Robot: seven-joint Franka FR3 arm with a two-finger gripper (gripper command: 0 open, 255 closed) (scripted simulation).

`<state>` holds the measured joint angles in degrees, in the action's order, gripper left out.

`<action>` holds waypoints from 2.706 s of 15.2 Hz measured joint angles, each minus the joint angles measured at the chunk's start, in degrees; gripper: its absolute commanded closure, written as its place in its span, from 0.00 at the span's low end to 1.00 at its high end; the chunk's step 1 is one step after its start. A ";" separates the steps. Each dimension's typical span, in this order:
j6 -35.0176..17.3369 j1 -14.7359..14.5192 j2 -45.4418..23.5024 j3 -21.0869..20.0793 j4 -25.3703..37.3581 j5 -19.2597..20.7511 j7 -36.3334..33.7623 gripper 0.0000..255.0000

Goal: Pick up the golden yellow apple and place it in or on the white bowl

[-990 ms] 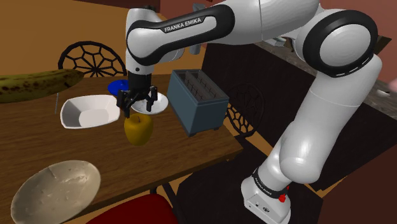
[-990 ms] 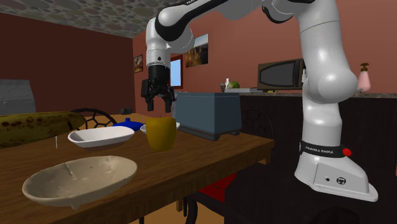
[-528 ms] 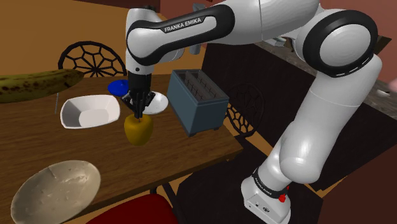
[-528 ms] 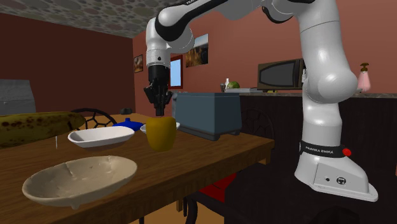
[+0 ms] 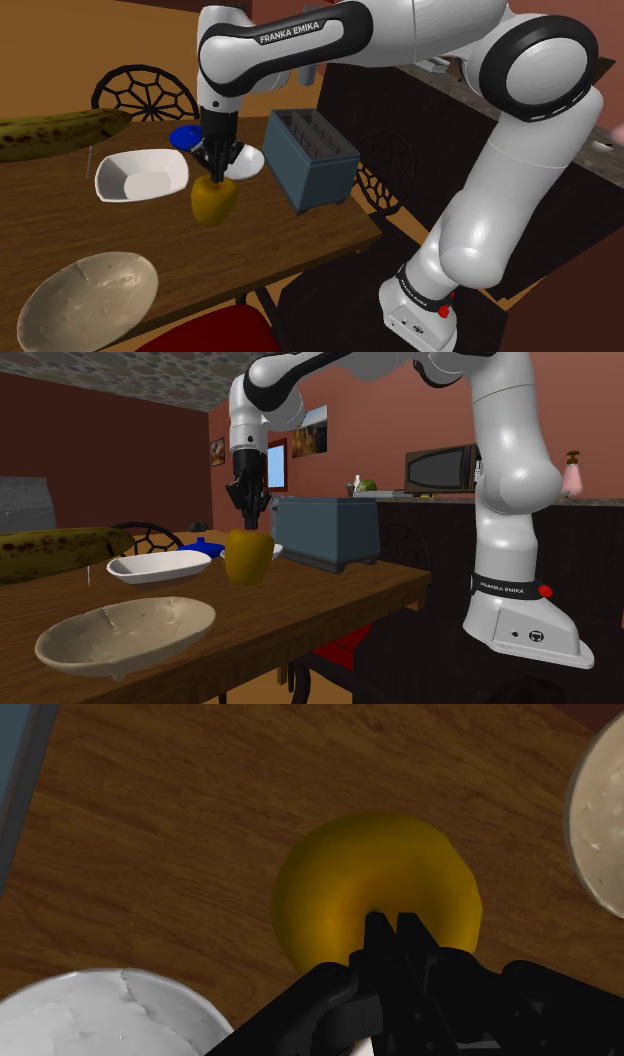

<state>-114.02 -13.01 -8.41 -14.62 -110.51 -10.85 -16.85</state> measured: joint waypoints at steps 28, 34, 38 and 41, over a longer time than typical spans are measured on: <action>22.31 3.64 -2.83 2.89 24.22 1.65 2.42 1.00; 31.31 6.44 -12.78 5.05 42.18 3.35 6.47 1.00; 42.38 7.77 -25.47 6.12 65.64 4.73 8.62 1.00; 43.29 8.30 -27.62 6.37 68.20 4.97 9.42 1.00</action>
<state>-70.73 -4.71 -36.04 -8.25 -42.31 -5.89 -7.42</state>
